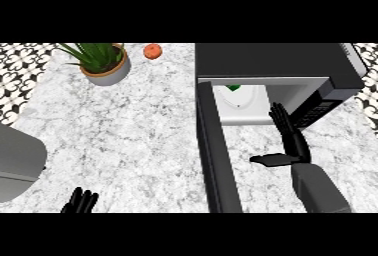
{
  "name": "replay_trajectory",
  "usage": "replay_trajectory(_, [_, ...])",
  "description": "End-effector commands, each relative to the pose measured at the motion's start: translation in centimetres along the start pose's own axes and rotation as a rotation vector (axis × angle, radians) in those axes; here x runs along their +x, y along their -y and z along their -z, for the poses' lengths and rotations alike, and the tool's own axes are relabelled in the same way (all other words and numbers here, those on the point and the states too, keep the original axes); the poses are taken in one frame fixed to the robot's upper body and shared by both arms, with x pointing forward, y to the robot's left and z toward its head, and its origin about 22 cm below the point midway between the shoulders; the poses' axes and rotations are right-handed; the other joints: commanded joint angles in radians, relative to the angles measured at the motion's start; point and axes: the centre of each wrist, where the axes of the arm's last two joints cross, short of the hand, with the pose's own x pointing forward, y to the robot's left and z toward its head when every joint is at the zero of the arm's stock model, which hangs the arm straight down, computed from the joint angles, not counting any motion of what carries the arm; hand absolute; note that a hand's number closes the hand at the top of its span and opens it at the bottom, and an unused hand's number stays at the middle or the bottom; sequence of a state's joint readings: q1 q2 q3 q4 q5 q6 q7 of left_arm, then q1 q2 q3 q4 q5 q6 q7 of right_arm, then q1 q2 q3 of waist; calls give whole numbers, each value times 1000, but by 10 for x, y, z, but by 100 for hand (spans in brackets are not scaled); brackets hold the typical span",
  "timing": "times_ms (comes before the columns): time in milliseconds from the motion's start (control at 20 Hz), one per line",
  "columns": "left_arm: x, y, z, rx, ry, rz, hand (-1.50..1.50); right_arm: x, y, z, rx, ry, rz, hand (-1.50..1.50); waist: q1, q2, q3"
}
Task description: Pick up the milk, place it into the microwave and close the microwave
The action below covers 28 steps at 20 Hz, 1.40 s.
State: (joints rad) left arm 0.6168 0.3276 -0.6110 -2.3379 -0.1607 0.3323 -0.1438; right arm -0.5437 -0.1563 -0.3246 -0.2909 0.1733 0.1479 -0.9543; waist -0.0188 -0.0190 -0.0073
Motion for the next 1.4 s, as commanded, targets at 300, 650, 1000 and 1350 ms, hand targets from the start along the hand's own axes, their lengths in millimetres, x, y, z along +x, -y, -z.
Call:
replay_trajectory(300, [-10,27,19,-204,-17,-13,150,-24,57,-126,-20,-19,116,-150,-18,12,6])
replay_trajectory(650, [-29,59,42,-305,-27,-23,150,-7,75,-144,-31,28,133,-150,-9,14,6])
replay_trajectory(1000, [-42,84,83,-528,-107,19,150,3,76,-175,-59,26,117,-150,-14,19,7])
replay_trajectory(1350, [-51,127,107,-648,-95,48,150,35,110,-214,-45,47,125,-150,-16,18,7])
